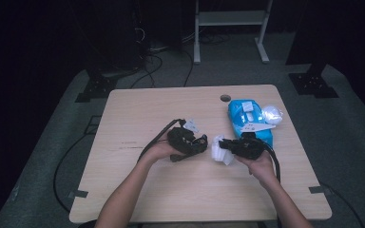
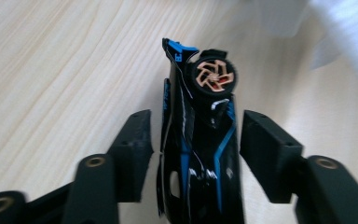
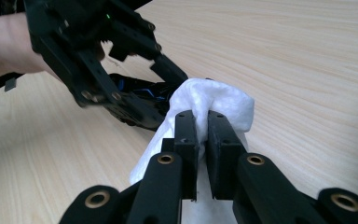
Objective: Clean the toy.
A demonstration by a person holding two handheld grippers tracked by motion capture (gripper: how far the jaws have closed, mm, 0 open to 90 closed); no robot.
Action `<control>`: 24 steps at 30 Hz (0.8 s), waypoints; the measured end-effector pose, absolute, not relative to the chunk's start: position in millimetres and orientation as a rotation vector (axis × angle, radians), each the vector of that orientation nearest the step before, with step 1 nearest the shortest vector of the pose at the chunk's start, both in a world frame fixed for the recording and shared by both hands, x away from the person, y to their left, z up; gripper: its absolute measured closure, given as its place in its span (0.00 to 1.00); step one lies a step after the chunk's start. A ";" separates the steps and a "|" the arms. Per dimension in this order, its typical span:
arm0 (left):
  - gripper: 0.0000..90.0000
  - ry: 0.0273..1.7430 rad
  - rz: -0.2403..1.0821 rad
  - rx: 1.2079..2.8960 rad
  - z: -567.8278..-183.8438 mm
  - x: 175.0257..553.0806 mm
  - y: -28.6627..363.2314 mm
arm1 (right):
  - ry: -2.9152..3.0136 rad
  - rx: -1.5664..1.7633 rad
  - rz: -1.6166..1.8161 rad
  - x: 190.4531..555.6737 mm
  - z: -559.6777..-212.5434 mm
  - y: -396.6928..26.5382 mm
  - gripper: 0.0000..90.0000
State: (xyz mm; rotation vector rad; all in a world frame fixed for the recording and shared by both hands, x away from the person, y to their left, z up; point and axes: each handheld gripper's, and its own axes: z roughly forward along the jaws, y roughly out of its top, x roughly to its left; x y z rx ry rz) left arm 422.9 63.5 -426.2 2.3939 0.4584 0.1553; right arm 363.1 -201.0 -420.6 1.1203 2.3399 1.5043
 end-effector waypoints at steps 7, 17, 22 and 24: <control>0.40 0.524 0.078 2.251 -414.7 428.4 95.4 | 2.354 1.110 1.463 356.3 -419.0 -210.2 0.92; 0.37 0.616 0.037 2.218 -423.0 436.3 106.2 | 2.344 1.147 1.437 352.1 -422.9 -227.9 0.92; 0.37 0.600 0.079 2.224 -421.8 433.4 104.2 | 2.345 1.147 1.433 351.0 -423.4 -231.1 0.92; 0.37 0.589 0.101 2.226 -421.0 429.8 102.4 | 2.343 1.148 1.433 350.6 -423.7 -231.8 0.92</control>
